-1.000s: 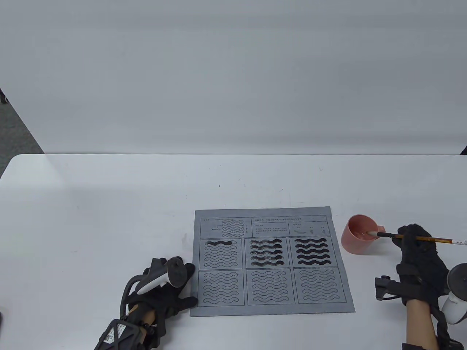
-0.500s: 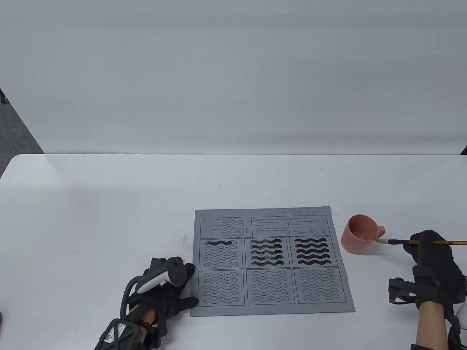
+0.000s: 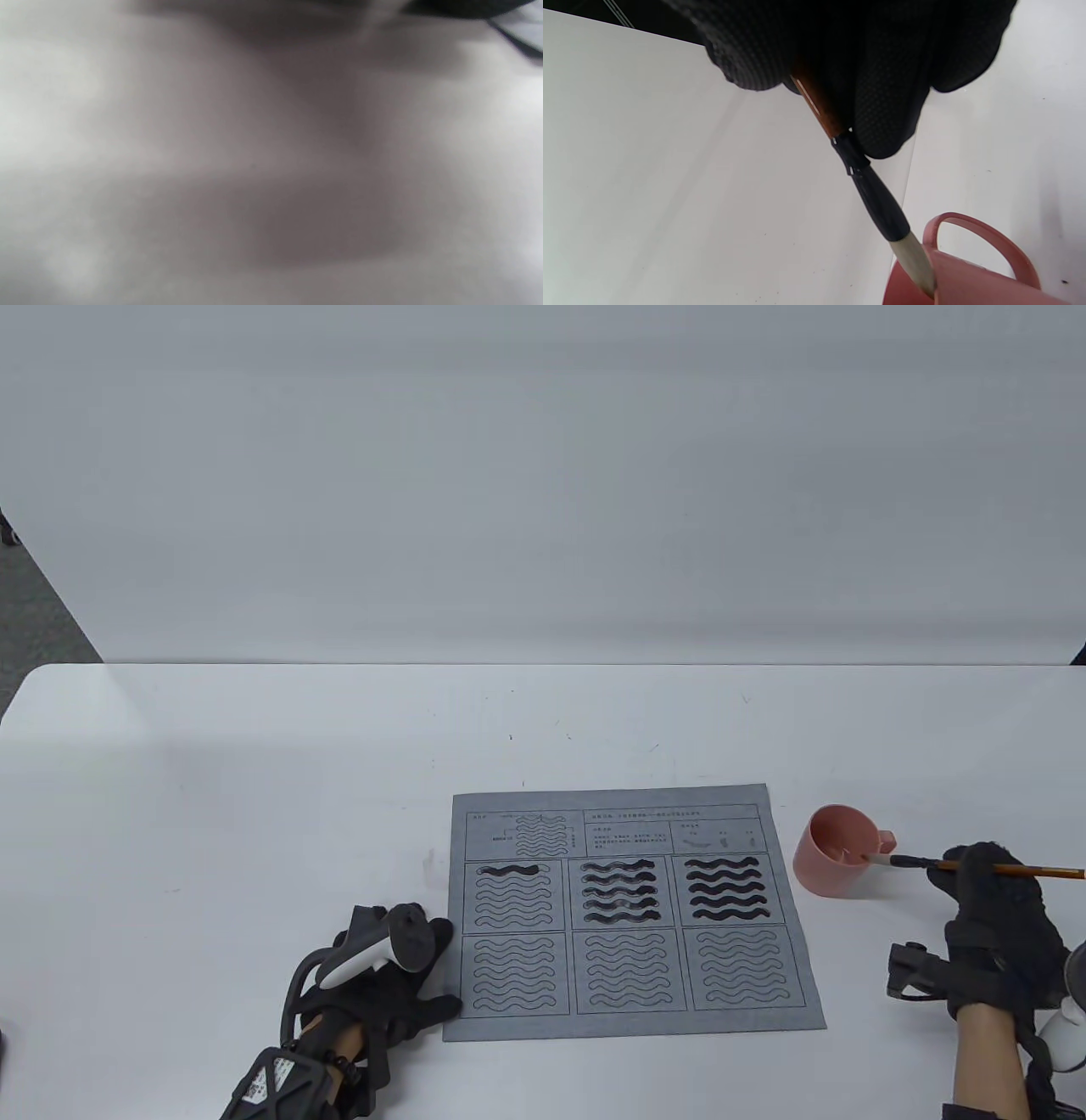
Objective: Trace patterns on water writing practice cloth with Chinese brush
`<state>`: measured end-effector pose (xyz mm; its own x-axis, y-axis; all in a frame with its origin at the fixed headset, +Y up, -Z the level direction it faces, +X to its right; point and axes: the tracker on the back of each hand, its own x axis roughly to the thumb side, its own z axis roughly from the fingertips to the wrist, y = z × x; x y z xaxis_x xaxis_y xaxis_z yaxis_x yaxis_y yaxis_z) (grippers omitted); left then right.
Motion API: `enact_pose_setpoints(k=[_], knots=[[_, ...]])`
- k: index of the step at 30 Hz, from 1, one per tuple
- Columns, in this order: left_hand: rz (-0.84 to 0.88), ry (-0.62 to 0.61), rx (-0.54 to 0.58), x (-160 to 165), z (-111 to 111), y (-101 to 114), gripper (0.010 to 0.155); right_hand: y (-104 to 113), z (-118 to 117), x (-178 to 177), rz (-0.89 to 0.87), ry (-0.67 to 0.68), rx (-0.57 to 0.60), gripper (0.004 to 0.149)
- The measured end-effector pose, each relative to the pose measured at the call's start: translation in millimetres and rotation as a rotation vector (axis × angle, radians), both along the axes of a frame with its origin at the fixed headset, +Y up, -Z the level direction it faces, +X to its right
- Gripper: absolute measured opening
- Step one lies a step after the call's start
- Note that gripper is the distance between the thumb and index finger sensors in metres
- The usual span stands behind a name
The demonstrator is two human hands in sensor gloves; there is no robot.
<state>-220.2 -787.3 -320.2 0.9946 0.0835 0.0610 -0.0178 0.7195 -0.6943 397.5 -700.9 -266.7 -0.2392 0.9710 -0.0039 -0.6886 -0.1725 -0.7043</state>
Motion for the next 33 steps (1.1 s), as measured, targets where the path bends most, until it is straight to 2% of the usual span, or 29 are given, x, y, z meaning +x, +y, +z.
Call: enact_pose_setpoints(k=[4, 9, 23, 27, 33], knots=[[-0.001, 0.000, 0.000, 0.1, -0.1, -0.3, 0.091, -4.0, 0.9, 4.4, -0.024, -0.023, -0.044, 0.040], [-0.004, 0.000, 0.000, 0.1, -0.3, -0.4, 0.091, -0.9, 3.2, 6.6, 0.037, -0.055, -0.081, 0.038], [-0.006, 0.001, 0.000, 0.1, -0.3, -1.1, 0.091, 4.4, 3.9, 5.3, 0.053, -0.024, -0.112, 0.037], [-0.005, 0.001, 0.000, 0.1, -0.3, -1.2, 0.091, 8.7, 4.9, 4.2, 0.072, -0.016, -0.083, 0.037], [-0.006, 0.001, 0.001, 0.3, -0.4, -1.4, 0.091, 18.2, 7.3, -2.6, 0.106, 0.001, 0.024, 0.037]])
